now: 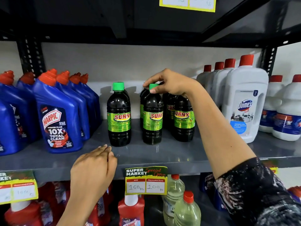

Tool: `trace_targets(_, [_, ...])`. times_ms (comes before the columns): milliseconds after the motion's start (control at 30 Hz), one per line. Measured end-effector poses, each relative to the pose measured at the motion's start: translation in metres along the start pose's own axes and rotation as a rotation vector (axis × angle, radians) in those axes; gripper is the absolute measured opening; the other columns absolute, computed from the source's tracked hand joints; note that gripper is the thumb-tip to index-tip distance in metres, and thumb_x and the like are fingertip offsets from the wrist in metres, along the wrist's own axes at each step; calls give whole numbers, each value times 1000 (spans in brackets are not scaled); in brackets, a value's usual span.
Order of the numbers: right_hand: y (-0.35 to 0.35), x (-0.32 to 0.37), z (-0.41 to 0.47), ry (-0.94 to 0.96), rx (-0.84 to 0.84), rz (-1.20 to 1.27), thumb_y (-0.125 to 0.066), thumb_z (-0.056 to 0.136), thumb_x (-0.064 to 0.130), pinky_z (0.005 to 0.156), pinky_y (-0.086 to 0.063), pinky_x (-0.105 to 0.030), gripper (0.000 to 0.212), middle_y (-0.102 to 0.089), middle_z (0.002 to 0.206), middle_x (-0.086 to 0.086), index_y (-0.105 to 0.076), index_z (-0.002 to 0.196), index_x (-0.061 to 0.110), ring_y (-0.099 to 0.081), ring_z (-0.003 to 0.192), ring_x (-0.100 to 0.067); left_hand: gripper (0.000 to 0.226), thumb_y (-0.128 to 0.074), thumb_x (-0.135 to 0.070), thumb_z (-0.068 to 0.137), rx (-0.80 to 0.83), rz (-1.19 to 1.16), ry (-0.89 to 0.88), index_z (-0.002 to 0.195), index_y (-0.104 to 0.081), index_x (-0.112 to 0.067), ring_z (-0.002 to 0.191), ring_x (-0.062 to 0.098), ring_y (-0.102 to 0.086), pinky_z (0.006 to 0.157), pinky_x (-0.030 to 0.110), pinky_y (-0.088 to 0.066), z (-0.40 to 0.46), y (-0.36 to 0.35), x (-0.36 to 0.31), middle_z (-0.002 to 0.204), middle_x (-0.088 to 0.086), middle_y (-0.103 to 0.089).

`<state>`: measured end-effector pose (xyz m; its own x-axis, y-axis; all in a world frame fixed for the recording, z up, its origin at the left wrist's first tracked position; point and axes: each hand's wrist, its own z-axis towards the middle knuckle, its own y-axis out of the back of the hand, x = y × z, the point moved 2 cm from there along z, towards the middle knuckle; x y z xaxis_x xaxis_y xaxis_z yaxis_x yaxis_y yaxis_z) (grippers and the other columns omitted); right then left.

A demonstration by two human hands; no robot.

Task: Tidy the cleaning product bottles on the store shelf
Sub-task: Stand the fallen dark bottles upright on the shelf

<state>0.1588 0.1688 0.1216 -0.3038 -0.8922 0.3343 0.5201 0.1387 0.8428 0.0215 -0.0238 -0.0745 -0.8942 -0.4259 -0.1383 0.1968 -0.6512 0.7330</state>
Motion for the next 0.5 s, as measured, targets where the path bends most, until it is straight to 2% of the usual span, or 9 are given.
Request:
trace_targets(100, [-3, -1, 0, -37, -112, -11, -73, 80, 24, 74, -42, -11, 34, -68, 119, -5, -72, 112, 14, -58, 105, -13, 49, -35, -27, 85, 17, -8, 3, 84, -78, -3, 79, 23, -75, 68, 33, -55, 0, -1, 1, 92, 12, -76])
trace_targets(133, [-5, -1, 1, -45, -151, -41, -74, 79, 28, 69, -40, -14, 35, -69, 117, -5, -72, 111, 14, -57, 100, -13, 50, -35, -27, 85, 26, -12, 2, 85, -78, -3, 81, 23, -74, 69, 33, -55, 1, -1, 1, 93, 12, -76])
trace_targets(200, [-9, -2, 3, -63, -208, -97, -75, 77, 32, 74, -36, -18, 37, -71, 115, -5, -73, 110, 16, -55, 93, -11, 50, -34, -28, 86, 37, -18, -3, 87, -78, -3, 84, 23, -74, 71, 33, -55, 1, -3, 3, 94, 12, -76])
trace_targets(333, [-11, -3, 3, -89, -203, -131, -73, 79, 34, 83, -35, -21, 38, -69, 122, -3, -71, 114, 20, -57, 101, -15, 50, -35, -29, 86, 42, -20, -17, 89, -78, -4, 88, 21, -74, 74, 33, -55, 1, -5, 4, 96, 11, -76])
trace_targets(433, [-10, -1, -1, -91, -190, -85, -72, 81, 30, 86, -34, -20, 35, -67, 124, -1, -70, 115, 20, -52, 99, -10, 49, -35, -29, 87, 36, -32, -26, 89, -78, -5, 90, 20, -73, 75, 33, -55, 1, -6, 6, 97, 11, -76])
trace_targets(500, [-12, 0, -2, -92, -208, -87, -71, 82, 29, 86, -34, -20, 34, -68, 124, -1, -71, 114, 20, -55, 104, -14, 48, -36, -29, 86, 42, -38, -27, 88, -78, -5, 89, 20, -74, 74, 32, -55, 2, -6, 6, 96, 10, -76])
